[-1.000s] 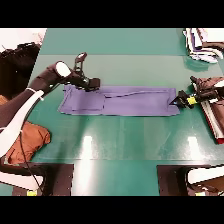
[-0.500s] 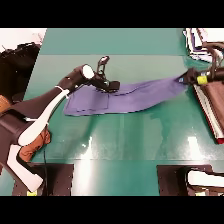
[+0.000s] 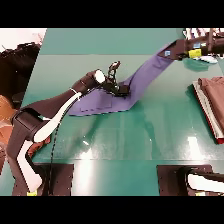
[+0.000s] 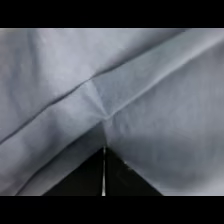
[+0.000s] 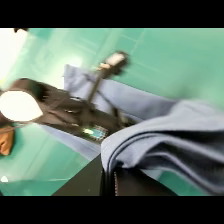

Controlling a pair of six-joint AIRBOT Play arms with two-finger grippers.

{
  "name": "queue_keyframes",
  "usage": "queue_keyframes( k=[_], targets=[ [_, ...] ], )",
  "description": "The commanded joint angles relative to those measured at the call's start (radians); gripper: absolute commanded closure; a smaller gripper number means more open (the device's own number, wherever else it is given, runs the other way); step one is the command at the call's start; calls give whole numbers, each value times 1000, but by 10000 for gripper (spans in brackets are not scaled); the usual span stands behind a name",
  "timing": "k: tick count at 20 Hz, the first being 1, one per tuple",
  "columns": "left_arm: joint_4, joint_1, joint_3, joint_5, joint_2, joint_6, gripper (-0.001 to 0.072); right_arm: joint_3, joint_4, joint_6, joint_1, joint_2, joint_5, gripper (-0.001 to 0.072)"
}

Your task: Fold the shirts.

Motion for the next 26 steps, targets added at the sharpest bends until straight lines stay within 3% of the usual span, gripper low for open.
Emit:
queue_keyframes(
  k=[1,6,9,12,15,16,17,18,19,21,26],
  targets=[
    [-5,-3,4,5,-5,8,681,34,2,4,87,1,-55,698],
    [99,100,23,-105,76,13,682,35,13,2,181,-35,-86,697],
    [278,239,24,-159,236,14,681,37,157,-81,278,-109,-126,697],
    [416,401,24,-224,402,15,680,119,210,-136,419,-254,-164,696],
    [483,540,23,-262,528,14,680,269,208,-148,563,-444,-306,670],
    [482,575,23,-270,554,14,680,314,209,-148,594,-499,-327,492],
    [483,608,23,-281,575,14,680,357,213,-147,616,-546,-328,252],
    [483,632,23,-291,588,14,680,383,215,-146,632,-579,-318,134],
    [483,649,23,-303,596,14,680,385,211,-146,634,-588,-290,143],
    [482,666,23,-329,598,15,680,313,200,-135,599,-549,-258,291],
    [471,666,23,-360,598,22,680,-18,85,-80,393,-355,-221,291]
  ],
)
